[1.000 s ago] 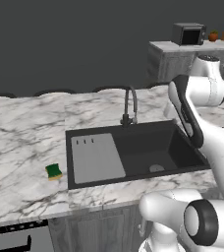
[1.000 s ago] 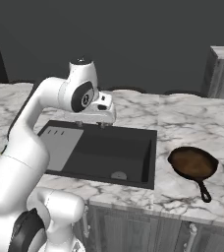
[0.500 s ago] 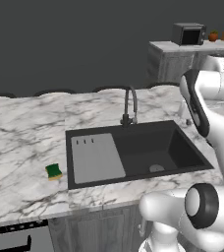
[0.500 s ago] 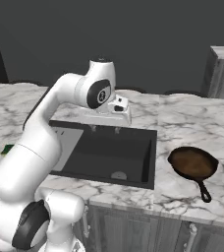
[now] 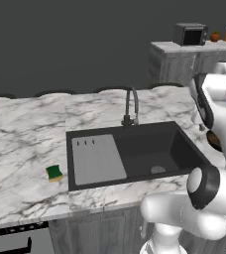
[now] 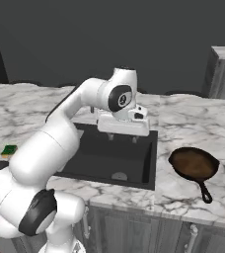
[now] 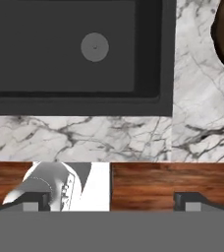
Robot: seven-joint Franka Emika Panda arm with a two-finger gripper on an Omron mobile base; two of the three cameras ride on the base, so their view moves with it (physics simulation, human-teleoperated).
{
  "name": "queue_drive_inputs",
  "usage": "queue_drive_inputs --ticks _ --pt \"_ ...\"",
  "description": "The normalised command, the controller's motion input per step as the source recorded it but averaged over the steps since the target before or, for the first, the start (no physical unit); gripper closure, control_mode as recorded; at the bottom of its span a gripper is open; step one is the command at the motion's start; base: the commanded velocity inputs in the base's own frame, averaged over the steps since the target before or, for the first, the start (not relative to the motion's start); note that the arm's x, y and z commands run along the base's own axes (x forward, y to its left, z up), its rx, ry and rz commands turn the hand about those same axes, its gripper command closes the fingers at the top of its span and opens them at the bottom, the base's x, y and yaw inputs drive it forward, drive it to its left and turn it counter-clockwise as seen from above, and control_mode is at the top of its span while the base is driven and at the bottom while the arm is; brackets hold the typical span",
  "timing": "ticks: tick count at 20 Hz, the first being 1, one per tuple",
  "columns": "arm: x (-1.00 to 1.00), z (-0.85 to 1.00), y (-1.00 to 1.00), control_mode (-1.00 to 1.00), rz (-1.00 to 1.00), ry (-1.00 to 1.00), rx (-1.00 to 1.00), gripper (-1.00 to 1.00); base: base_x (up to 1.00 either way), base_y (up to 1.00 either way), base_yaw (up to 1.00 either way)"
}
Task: Pick the pan and sponge and place them into the sink. Then turn on the water.
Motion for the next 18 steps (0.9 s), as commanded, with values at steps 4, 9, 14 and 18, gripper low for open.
queue_drive_inputs --ticks 4,9,14,18 --pt "0.22 -0.22 -0.43 -1.0 0.01 0.08 0.02 -1.0 0.0 0.0 0.0" --pt "0.16 -0.22 -0.51 -1.0 0.01 0.1 0.0 -1.0 0.0 0.0 0.0" --pt "0.1 -0.24 -0.5 -1.0 0.02 0.11 0.0 -1.0 0.0 0.0 0.0" --pt "0.08 -0.26 -0.46 -1.0 0.02 0.13 0.02 -1.0 0.0 0.0 0.0"
